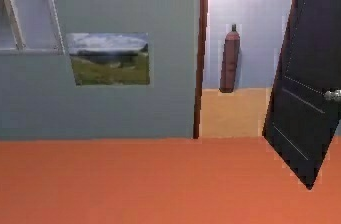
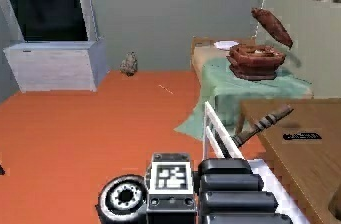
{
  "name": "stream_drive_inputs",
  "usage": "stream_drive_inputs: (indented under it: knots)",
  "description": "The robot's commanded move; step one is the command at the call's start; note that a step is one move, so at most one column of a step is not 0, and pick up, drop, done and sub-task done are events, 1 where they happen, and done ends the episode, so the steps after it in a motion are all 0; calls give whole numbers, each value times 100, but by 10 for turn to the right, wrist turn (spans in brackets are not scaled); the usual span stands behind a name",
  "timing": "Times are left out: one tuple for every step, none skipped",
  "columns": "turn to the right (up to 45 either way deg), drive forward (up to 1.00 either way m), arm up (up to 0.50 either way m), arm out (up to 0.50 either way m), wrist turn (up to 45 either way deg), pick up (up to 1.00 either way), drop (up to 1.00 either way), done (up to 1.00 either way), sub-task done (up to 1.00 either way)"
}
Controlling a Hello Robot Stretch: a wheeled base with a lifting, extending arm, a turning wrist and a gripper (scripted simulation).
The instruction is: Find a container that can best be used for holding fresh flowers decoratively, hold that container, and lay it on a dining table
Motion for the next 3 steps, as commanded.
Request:
stream_drive_inputs:
  knots:
    - [450, 0, 0, 0, 0, 0, 0, 0, 0]
    - [390, 0, 0, 0, 0, 0, 0, 0, 0]
    - [-450, 0, 0, 0, 0, 0, 0, 0, 0]
